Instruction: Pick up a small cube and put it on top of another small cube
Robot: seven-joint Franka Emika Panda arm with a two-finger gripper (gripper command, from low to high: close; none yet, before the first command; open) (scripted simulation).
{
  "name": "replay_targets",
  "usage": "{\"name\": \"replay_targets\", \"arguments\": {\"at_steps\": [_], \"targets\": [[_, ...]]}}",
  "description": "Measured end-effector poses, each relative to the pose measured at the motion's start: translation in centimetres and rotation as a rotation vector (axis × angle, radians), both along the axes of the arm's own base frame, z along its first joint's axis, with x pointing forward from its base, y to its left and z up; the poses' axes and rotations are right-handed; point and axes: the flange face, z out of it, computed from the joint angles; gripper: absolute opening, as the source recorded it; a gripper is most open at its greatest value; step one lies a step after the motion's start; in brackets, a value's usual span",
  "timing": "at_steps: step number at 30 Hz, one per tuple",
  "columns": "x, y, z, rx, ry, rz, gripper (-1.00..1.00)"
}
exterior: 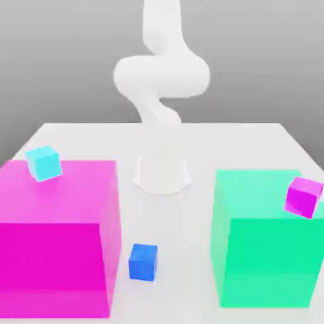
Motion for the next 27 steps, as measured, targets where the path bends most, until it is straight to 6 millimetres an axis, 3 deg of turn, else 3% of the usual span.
{"name": "replay_targets", "arguments": {"at_steps": [3, 6, 9, 13, 18, 21, 27], "targets": [[1.4, 6.8, -7.4, -0.103, 0.187, 0.068, 0.0], [0.7, 12.7, -14.9, -0.219, 0.35, 0.129, 0.0], [-1.9, 17.6, -22.5, -0.357, 0.497, 0.193, 0.0], [-8.0, 22.4, -32.3, -0.574, 0.661, 0.284, 0.0], [-16.0, 23.0, -43.0, -0.572, 0.791, 0.287, 0.0], [-17.2, 22.1, -45.4, -0.464, 0.814, 0.22, 0.0], [-16.7, 19.7, -47.4, -0.21, 0.793, 0.026, 0.0]]}}
